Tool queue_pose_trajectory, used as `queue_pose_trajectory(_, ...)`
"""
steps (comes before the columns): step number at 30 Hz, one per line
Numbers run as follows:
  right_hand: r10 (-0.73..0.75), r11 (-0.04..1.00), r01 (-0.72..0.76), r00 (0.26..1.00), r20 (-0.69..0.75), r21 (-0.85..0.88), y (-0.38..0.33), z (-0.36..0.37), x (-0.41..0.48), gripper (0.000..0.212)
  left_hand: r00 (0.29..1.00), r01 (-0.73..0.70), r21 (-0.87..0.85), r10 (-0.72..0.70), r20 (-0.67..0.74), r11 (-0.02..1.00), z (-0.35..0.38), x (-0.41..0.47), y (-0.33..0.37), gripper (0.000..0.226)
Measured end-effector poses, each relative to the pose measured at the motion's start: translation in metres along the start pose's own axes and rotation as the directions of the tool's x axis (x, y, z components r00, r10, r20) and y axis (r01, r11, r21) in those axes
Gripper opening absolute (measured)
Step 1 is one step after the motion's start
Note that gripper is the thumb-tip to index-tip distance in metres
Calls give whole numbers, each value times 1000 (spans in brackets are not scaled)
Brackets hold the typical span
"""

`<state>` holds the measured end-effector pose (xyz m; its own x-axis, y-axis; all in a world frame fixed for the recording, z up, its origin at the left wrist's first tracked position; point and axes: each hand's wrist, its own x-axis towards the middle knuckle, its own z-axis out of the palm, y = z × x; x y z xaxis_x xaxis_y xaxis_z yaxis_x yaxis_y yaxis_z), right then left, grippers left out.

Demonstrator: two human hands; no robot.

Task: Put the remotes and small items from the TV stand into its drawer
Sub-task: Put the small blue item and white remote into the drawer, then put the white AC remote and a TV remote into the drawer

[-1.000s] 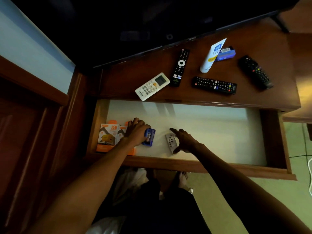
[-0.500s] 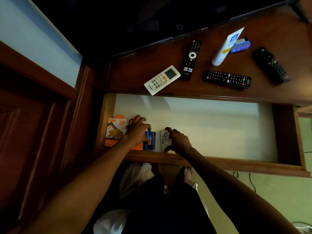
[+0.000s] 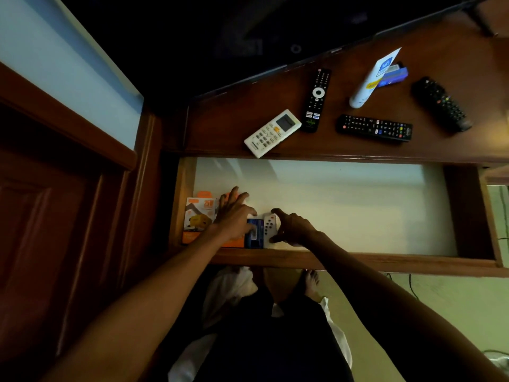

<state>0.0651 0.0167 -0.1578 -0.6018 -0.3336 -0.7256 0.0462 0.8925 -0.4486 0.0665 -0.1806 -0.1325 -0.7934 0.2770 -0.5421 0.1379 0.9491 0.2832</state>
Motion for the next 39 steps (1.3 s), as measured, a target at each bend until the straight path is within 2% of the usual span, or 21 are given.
queue_pose_trajectory(3, 4, 998, -9, 997, -79, -67, -1, -22, -15, 75, 990, -78, -217, 49, -135, 973, -32, -12, 10, 38)
queue_pose_trajectory(4, -8, 998, -1, 991, -135, -68, -1, -34, -20, 67, 975, -137, -291, 76, -210, 947, -46, -17, 14, 35)
queue_pose_trajectory(6, -36, 998, 22, 963, -268, -53, -2, -64, -32, 55, 922, -258, -335, 127, -365, 906, -77, -24, 22, 32)
queue_pose_trajectory(9, -31, 999, 37, 865, -502, 2, -5, -115, -38, 41, 840, -359, -329, 149, -521, 873, -123, -11, 34, 32)
queue_pose_trajectory(11, 26, 996, 39, 767, -641, 86, -8, -154, -38, 33, 828, -349, -363, 104, -551, 864, -150, 14, 46, 34)
queue_pose_trajectory(12, 57, 990, 43, 750, -659, 135, -12, -164, -34, 32, 843, -311, -363, 79, -532, 878, -153, 26, 47, 38)
queue_pose_trajectory(16, 42, 987, 77, 729, -684, 143, -21, -210, -12, 40, 887, -225, -318, 58, -458, 921, -160, 75, 53, 56)
queue_pose_trajectory(20, -13, 995, 79, 704, -710, 61, -19, -249, 14, 38, 950, -168, -332, 62, -307, 928, -171, 106, 54, 74)
queue_pose_trajectory(23, -20, 999, 40, 749, -662, 14, -15, -263, 33, 43, 966, -124, -266, 55, -253, 956, -172, 115, 52, 82)
queue_pose_trajectory(25, 35, 995, 35, 762, -646, 95, -13, -269, 44, 58, 970, -123, -262, 60, -236, 957, -172, 115, 51, 81)
queue_pose_trajectory(29, 87, 994, -28, 779, -621, 105, -17, -271, 50, 82, 959, -107, -351, 4, -283, 930, -169, 108, 41, 81)
queue_pose_trajectory(31, 95, 994, -47, 786, -611, 95, -20, -269, 51, 77, 941, -106, -390, -35, -336, 915, -172, 102, 34, 83)
queue_pose_trajectory(34, 113, 992, -57, 778, -619, 110, -23, -266, 45, 55, 924, -113, -386, -45, -379, 915, -178, 88, 26, 84)
queue_pose_trajectory(39, 53, 994, 18, 776, -629, 106, -26, -246, 11, 58, 900, -130, -363, -44, -433, 923, -184, 63, 25, 83)
